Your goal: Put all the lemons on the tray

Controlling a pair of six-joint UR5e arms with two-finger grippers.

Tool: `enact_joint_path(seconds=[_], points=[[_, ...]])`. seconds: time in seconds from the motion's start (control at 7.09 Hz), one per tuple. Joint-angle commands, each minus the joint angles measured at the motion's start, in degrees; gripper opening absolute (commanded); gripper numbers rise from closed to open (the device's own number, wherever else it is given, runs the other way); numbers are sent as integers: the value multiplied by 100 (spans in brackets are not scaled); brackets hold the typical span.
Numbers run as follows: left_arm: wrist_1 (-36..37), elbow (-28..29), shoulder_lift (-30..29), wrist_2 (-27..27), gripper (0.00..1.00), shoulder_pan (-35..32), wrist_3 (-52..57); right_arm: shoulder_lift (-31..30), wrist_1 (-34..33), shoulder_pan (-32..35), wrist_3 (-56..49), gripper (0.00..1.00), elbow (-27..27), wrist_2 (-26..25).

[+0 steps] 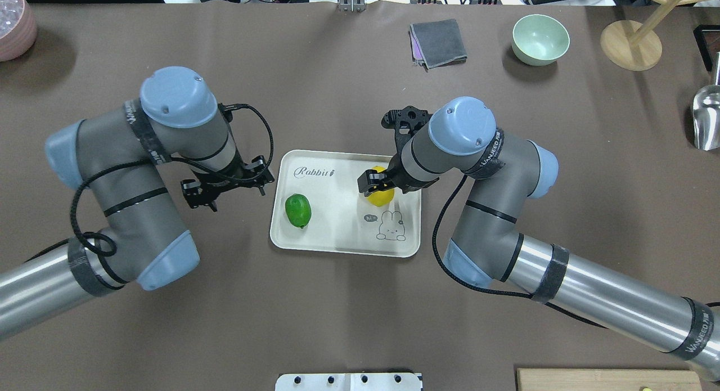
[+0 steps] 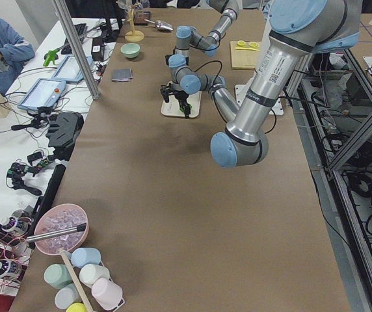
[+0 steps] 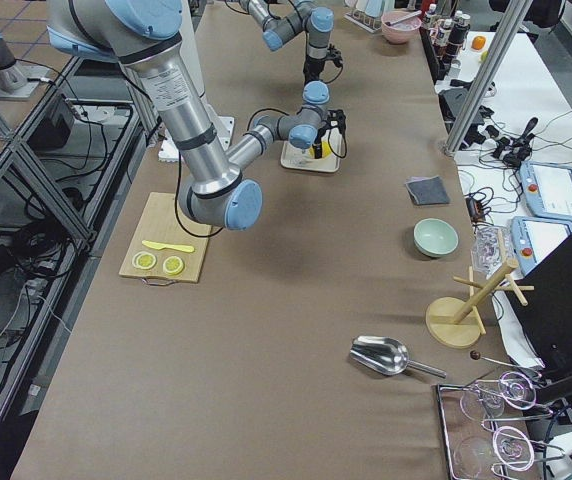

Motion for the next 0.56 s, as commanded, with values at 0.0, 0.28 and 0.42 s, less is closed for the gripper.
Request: enact_joint_path(seconds=[0.0, 0.28, 0.42], points=[[-68, -292, 953, -258, 98, -639, 1258, 4, -44, 3, -26, 100, 17, -3], [-907, -327, 2032, -363, 98, -1141, 2113, -66, -349, 624, -114, 100, 191, 241], [-1374, -232, 2473, -582, 98, -1317, 2482, -101, -778, 1036, -245, 100, 471, 478]])
